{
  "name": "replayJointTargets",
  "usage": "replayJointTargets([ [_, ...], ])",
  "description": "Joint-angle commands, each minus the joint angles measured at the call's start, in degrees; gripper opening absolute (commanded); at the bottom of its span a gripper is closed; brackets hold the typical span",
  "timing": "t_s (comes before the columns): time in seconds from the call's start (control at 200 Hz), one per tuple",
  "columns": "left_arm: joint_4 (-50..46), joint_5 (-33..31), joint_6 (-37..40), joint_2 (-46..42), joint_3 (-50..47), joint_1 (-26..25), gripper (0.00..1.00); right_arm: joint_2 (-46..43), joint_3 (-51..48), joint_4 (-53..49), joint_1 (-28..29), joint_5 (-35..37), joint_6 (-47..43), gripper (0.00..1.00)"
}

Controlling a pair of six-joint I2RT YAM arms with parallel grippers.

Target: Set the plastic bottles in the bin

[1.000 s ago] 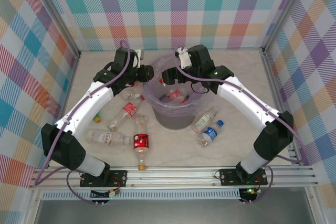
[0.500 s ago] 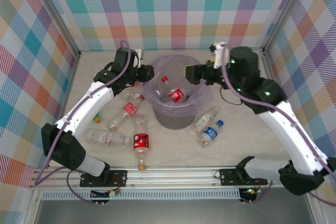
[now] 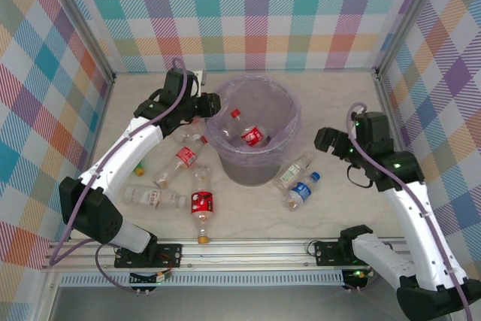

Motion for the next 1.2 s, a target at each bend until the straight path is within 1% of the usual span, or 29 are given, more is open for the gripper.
replayJointTargets([
  [0.0, -4.5, -1.8, 1.1, 1.9, -2.3, -0.4, 0.4, -2.5, -8.2, 1.3, -0.3, -3.8, 7.2, 0.99],
  [0.145, -4.7, -2.0, 1.2, 1.7, -2.3, -0.4, 0.4, -8.9, -23.0, 7.9, -0.2, -8.4, 14.8, 0.98],
  [0.235, -4.7, -1.9, 1.2, 1.8, -2.2, -0.4, 0.4, -12.3, -29.6, 12.7, -0.2, -11.4, 18.0, 0.95],
  [0.33, -4.7, -1.4, 1.3, 1.9, -2.2, -0.5, 0.4, -11.6, -33.5, 17.1, -0.2, -15.3, 19.4, 0.94],
  [0.38, -4.7, -1.2, 1.1, 1.9, -2.1, -0.5, 0.4, -10.1, -35.2, 20.3, -0.2, -17.9, 19.7, 0.96],
  [0.46, -4.7, -1.7, 1.2, 2.0, -2.2, -0.8, 0.4, -7.7, -36.9, 24.5, -0.2, -21.5, 19.3, 0.98],
  [0.5, -4.8, -2.0, 1.3, 2.3, -2.0, -0.8, 0.4, -7.0, -37.3, 25.2, -0.2, -22.1, 18.9, 0.99],
  [0.705, -6.0, -3.1, 2.1, 2.8, -1.0, -0.8, 0.4, -3.3, -38.2, 26.0, -0.4, -18.7, 16.7, 0.98],
  [0.845, -6.3, -3.7, 2.3, 3.1, -0.5, -0.8, 0.41, -0.5, -38.8, 30.0, -0.4, -20.1, 17.9, 0.97],
  [0.93, -8.0, -3.5, 2.5, 4.5, 1.8, -0.8, 0.41, 0.5, -39.7, 33.2, -0.4, -20.9, 18.7, 0.96],
  [1.01, -9.8, -3.0, 2.8, 6.2, 4.0, -0.8, 0.41, 2.3, -39.7, 33.8, -0.4, -20.6, 17.8, 0.95],
  [1.065, -9.3, -2.6, 2.7, 6.5, 4.3, -0.8, 0.41, 3.6, -39.4, 33.6, -0.4, -20.1, 16.5, 0.94],
  [1.195, -7.9, -2.6, 1.9, 7.2, 4.3, -0.8, 0.41, 5.7, -39.3, 34.2, -0.4, -18.8, 14.8, 0.9],
])
